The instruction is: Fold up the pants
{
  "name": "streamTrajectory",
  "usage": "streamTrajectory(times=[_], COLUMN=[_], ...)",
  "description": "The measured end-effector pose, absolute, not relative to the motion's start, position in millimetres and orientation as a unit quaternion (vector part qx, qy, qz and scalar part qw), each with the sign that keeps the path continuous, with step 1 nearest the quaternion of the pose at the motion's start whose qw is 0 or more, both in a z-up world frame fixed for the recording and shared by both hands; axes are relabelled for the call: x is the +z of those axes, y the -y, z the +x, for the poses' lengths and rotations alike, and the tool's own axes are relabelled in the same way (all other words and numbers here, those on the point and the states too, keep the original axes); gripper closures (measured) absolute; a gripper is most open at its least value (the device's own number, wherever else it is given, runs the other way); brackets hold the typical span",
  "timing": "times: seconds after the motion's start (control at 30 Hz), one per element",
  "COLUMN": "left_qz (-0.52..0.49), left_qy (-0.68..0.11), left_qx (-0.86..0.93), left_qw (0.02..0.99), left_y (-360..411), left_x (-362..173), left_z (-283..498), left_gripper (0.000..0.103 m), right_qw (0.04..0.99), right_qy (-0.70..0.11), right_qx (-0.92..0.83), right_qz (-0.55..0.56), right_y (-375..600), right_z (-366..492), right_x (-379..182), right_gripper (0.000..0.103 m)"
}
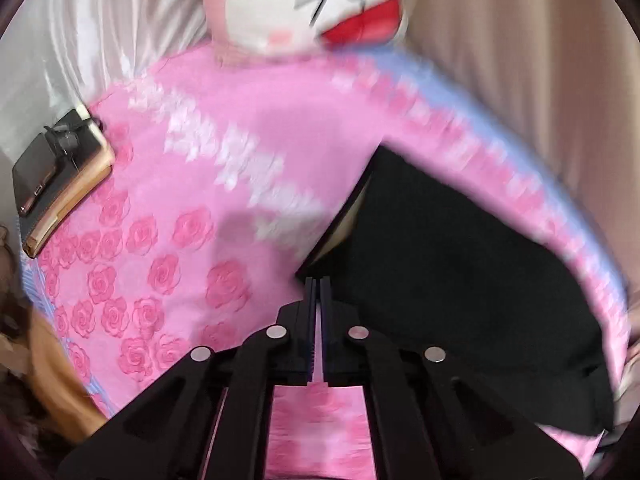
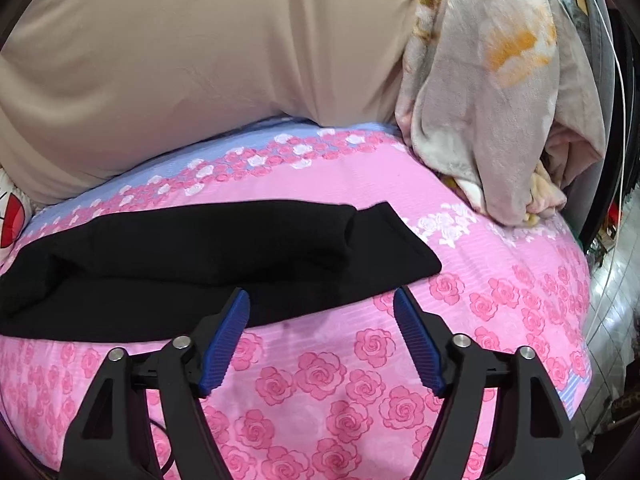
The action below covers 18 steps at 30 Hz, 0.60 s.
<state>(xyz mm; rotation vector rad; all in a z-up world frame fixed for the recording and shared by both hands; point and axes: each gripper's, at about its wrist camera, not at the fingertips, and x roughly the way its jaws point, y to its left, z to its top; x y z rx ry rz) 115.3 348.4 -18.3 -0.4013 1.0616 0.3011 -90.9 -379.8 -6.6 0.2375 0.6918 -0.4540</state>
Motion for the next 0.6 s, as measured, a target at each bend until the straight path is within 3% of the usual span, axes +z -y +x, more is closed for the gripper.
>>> streamTrajectory(times=[0.2,0.3,0.37,0.6], left_qz=[-0.172,-0.140,-0.121,-0.116], left_qy=[-0.474,-0.450,-0.437,-0.424], left_qx=[0.140,0.124,0.117,0.050], left_qw=[0.852,0.873,0.884,0.897], left_y=[-322,-289,-265,-202], left_x=[-6,15,25,40], left_z=[89,84,80,70], left_gripper=[0.095,0.069,0.041,0.039], right_qw=[0.899,0.893,0.888,0.873], right_qy=[-0.348,-0.361,-0.370,-0.366], right_qx=[-0.228,-0.232,-0.214,-0.198], right_qz=[0.136,0.136,0.169,0.255], right_y=[398,415,429,440], right_z=[-86,-71,-59,-40], right_x=[-5,-7,-13,-22], right_gripper=[0.028,0.022,0.022,0.022])
